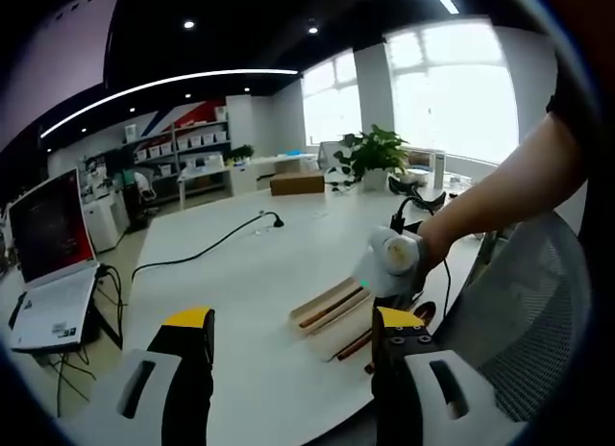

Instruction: Arrange the utensils inside the cutlery case until each visible utensil rests in its matching compartment.

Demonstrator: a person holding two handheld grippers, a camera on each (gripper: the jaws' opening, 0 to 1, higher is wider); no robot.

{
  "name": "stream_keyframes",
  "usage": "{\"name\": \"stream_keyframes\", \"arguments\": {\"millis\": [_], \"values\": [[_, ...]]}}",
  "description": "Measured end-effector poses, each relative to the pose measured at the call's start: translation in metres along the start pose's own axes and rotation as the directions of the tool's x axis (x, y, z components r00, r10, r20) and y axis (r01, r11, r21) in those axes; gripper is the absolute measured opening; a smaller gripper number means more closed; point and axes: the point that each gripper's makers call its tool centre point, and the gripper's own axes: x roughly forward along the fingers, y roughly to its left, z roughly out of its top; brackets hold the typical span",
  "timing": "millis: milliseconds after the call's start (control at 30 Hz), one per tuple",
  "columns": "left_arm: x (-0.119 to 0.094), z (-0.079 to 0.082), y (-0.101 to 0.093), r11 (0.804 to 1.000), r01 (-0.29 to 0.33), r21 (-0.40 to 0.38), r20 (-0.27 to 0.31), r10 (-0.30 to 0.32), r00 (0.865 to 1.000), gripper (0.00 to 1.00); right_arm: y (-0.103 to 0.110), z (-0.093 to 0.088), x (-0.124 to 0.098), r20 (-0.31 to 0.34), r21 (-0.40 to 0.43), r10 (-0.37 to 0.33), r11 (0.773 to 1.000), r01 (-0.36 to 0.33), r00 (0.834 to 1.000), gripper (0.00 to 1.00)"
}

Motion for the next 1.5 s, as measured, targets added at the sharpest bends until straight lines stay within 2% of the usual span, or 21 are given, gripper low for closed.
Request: {"name": "stream_keyframes", "arguments": {"millis": [233,667,867,1200,1500], "values": [[0.000,0.000,0.001,1.000,-0.005,0.000,0.001,0.005,1.000,0.68,0.003,0.000,-0.001,0.000,-0.022,-0.006,1.000,0.006,1.000,0.00],[-0.001,0.000,0.001,1.000,-0.009,0.001,0.004,0.009,1.000,0.68,-0.013,0.005,-0.031,0.028,-0.051,-0.072,0.996,0.073,0.997,0.00],[-0.001,0.000,0.001,1.000,-0.009,0.001,0.003,0.009,1.000,0.68,-0.031,0.011,-0.045,0.047,-0.061,-0.122,0.990,0.125,0.991,0.00],[-0.001,0.000,0.001,1.000,-0.007,0.001,0.000,0.007,1.000,0.68,-0.076,0.014,-0.061,0.036,-0.074,-0.218,0.973,0.220,0.975,0.00],[0.000,-0.001,0.002,1.000,-0.010,-0.005,-0.004,0.010,1.000,0.68,-0.099,0.021,-0.049,0.024,-0.105,-0.267,0.958,0.268,0.964,0.00]]}}
